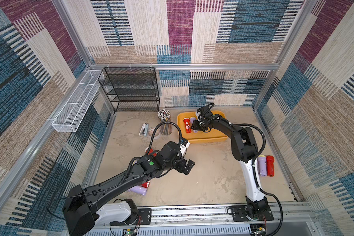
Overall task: Put the flashlights into the storage boxes
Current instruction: Place the flashlight at the storage box, then adjust the flashlight in the storage box.
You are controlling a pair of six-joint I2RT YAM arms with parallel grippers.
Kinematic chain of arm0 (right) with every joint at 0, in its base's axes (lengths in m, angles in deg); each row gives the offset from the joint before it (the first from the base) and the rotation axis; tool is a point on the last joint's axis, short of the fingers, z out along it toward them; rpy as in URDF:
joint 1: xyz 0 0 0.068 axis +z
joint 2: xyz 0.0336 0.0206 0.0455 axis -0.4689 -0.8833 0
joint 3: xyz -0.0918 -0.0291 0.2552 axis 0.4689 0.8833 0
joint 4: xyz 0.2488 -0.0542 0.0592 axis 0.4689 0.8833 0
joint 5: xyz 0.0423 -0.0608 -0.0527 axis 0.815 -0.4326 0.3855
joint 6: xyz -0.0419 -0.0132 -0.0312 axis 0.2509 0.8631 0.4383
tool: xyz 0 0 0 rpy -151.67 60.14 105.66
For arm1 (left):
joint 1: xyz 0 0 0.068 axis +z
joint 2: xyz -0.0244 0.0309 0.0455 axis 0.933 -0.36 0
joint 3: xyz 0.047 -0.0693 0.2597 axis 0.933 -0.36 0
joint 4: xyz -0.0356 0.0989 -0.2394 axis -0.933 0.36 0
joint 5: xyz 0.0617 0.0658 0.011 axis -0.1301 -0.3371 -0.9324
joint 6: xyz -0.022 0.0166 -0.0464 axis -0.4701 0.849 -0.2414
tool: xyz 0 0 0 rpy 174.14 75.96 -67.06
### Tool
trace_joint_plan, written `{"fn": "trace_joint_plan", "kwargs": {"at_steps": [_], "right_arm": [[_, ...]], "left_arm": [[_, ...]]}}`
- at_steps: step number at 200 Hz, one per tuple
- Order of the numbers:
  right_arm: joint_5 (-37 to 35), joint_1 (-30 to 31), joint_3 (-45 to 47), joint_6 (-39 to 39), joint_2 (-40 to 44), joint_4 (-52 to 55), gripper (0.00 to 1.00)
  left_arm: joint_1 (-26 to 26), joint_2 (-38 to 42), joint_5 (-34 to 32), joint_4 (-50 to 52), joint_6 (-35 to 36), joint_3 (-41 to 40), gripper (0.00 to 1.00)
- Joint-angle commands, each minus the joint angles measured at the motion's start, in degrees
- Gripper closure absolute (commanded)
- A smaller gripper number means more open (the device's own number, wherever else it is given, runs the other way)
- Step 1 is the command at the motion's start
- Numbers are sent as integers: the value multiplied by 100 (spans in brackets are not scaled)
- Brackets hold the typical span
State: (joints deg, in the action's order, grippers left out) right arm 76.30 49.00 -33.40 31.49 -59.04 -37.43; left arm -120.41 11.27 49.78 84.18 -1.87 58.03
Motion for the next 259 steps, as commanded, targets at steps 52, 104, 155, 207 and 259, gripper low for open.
{"fn": "trace_joint_plan", "kwargs": {"at_steps": [52,104,155,207,259], "right_arm": [[-181,8,331,-7,653,-96,38],[-1293,6,2129,117,2375,-186,37],[-2658,-293,4299,-137,4380,257,21],[-2990,-1158,6001,-795,6121,367,0],[-3188,-1617,6660,-1548,6488,340,0]], "left_arm": [[6,468,-37,1,8,-319,1],[-25,570,204,-311,-191,-665,1],[-216,207,461,-953,-327,-793,1],[-448,-299,752,-1456,-340,-729,1],[-772,-506,753,-1458,-273,-503,1]]}}
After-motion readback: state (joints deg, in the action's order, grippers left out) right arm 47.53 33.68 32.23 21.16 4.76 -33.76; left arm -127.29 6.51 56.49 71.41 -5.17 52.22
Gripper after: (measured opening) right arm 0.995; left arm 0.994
